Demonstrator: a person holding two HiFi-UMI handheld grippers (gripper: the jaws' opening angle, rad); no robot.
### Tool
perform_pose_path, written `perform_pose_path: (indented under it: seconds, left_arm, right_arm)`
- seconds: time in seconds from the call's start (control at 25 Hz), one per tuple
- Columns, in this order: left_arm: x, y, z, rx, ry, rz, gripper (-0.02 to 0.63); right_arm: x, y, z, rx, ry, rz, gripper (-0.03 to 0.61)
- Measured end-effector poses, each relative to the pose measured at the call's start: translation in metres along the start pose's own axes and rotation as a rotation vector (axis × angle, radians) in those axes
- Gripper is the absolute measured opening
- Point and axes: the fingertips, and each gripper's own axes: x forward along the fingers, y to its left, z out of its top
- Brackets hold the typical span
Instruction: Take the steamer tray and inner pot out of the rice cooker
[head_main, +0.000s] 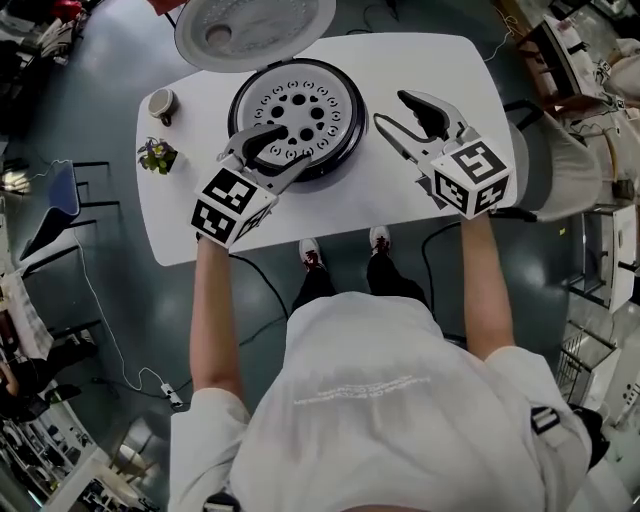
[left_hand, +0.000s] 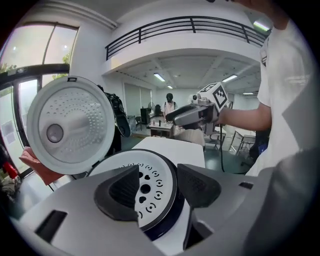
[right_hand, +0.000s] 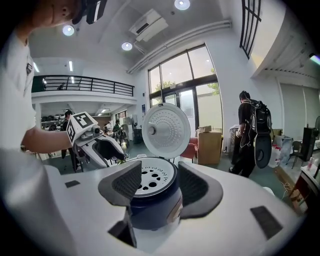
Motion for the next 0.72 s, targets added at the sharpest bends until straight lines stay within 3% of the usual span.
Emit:
perform_pose_path:
  seconds: [0.4,0.72]
  left_arm:
    - [0.052,-0.040,-0.015,0.000,0.220,-0.245,0.324]
    - [0.086,-0.054,-0.041,0.091,0.405,-0.305,0.334]
  right_arm:
    - [0.003,-0.001,-0.038,0.059,0.043,0.041,0.256]
    - [-0.009,-0.005,-0.060,0.085,0.068,0.023,0.256]
